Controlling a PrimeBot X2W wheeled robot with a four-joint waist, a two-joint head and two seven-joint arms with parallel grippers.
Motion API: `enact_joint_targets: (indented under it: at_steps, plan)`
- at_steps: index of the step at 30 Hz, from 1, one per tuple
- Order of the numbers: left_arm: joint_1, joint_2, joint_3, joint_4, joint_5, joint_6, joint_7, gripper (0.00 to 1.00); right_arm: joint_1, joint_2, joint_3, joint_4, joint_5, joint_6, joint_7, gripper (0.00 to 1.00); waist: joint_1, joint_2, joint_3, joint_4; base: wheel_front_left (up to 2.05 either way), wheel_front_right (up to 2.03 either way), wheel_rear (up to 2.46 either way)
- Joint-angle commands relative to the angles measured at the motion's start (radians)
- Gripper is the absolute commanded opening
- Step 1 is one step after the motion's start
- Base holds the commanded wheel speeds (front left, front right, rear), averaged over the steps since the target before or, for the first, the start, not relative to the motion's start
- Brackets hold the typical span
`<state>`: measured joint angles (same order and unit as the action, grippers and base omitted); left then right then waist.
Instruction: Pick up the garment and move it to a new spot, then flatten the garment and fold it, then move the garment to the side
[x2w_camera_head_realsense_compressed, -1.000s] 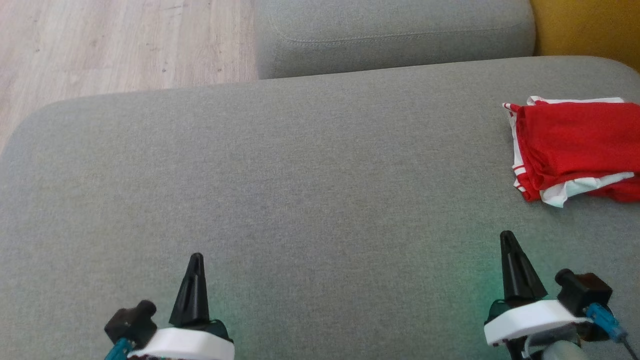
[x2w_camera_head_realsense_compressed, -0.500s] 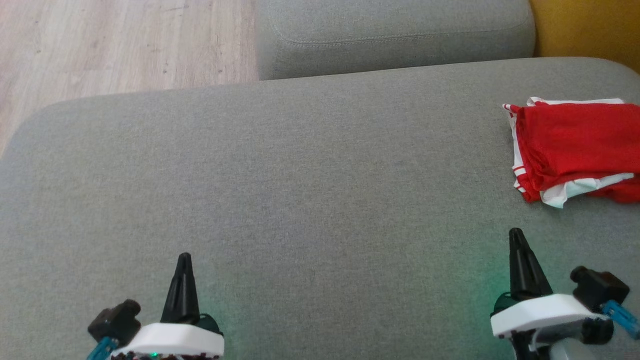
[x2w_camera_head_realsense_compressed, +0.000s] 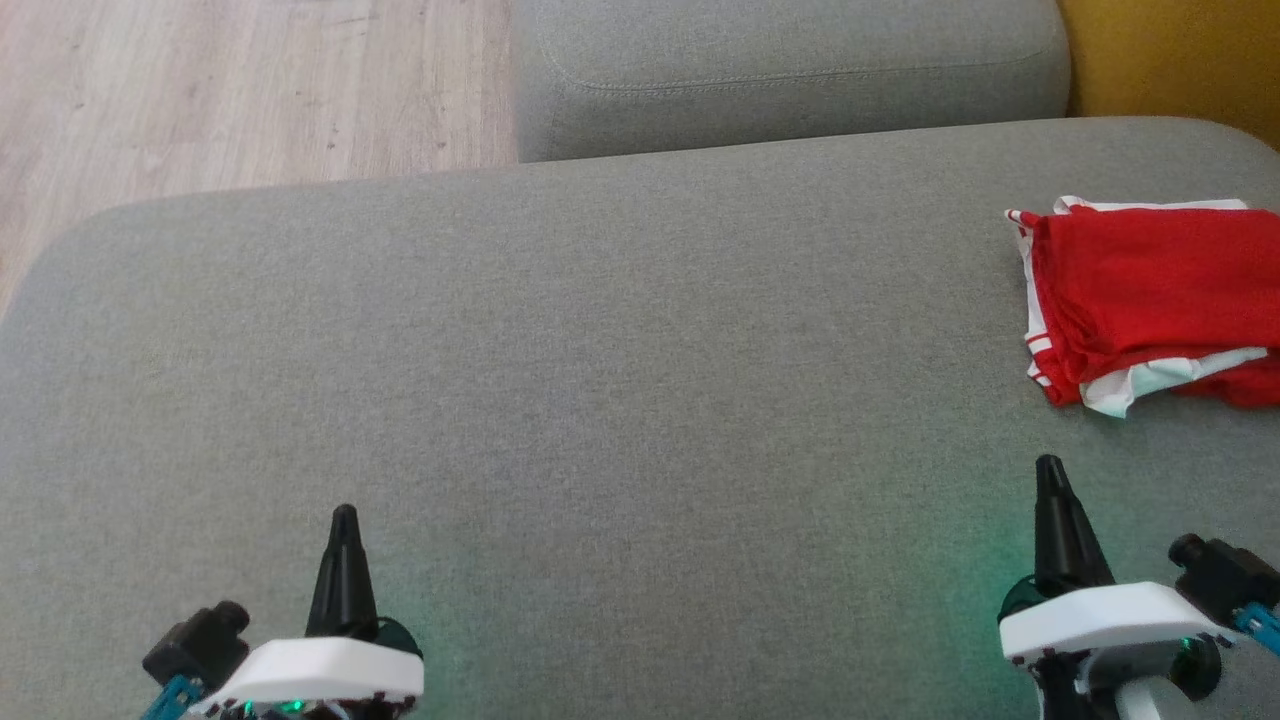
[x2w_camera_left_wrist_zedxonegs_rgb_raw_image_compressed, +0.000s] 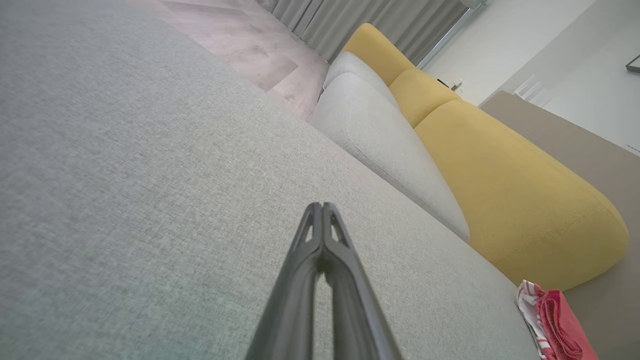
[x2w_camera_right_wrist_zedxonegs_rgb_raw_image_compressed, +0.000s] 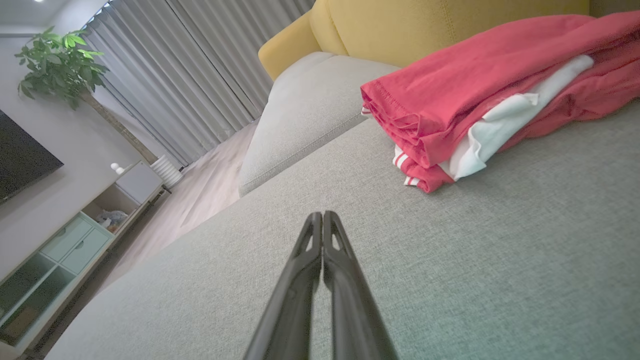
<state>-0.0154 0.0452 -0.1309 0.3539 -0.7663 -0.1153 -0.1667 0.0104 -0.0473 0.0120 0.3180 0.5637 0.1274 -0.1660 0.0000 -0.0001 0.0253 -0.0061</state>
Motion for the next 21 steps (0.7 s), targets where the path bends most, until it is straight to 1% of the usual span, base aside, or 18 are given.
enact_joint_targets:
  at_steps: [1,21]
  plan:
    - [-0.049,0.007,0.021,-0.035,-0.021,-0.004,0.008,0.0,-0.051,-0.015,-0.002,-0.037,0.031,0.001,0.005,0.0,0.0,0.0001,0.0,0.0,0.0,0.0,0.0]
    - [-0.058,0.009,0.067,-0.052,-0.206,-0.007,0.066,0.0,-0.065,-0.019,-0.02,-0.046,0.264,0.001,0.058,0.0,0.0,0.0001,-0.005,0.001,0.0,0.0,0.0]
